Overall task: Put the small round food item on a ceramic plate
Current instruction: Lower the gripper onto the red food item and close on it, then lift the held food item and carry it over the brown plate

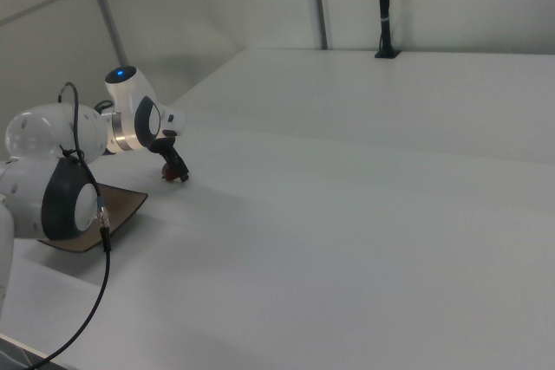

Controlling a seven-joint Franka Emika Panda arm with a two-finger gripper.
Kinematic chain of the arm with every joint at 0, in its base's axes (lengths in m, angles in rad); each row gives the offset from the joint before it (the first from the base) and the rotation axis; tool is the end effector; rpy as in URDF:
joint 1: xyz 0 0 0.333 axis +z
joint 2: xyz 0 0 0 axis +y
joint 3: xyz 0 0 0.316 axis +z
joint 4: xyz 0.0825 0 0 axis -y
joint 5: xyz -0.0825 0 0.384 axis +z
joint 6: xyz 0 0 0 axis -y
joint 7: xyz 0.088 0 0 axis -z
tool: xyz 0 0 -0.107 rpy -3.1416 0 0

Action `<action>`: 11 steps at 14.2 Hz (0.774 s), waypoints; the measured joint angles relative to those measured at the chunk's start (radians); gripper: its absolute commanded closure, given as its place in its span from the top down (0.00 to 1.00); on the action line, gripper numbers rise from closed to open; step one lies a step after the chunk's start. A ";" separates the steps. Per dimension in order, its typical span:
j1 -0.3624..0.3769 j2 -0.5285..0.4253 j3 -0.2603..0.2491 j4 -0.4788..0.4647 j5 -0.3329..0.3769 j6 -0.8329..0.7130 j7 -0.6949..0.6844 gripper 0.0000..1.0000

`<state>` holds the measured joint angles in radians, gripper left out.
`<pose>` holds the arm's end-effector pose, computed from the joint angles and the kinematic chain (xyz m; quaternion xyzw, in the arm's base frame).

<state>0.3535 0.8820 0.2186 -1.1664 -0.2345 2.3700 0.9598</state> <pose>0.6973 0.3781 0.3029 -0.9700 0.1736 -0.1349 0.1042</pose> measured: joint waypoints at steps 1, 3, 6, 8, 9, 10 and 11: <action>0.000 0.002 0.000 0.000 -0.005 0.000 0.000 0.14; 0.000 0.002 0.003 0.002 -0.007 0.000 0.000 0.14; -0.006 0.001 0.017 0.005 -0.007 0.000 0.002 0.14; -0.036 -0.011 0.046 0.007 -0.007 -0.015 0.002 0.14; -0.050 -0.020 0.064 0.007 -0.008 -0.031 0.002 0.14; -0.076 -0.040 0.098 0.005 -0.012 -0.058 0.002 0.14; -0.090 -0.060 0.118 0.000 -0.016 -0.085 -0.002 0.14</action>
<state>0.2634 0.8223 0.3365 -1.1665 -0.2507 2.2851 0.9577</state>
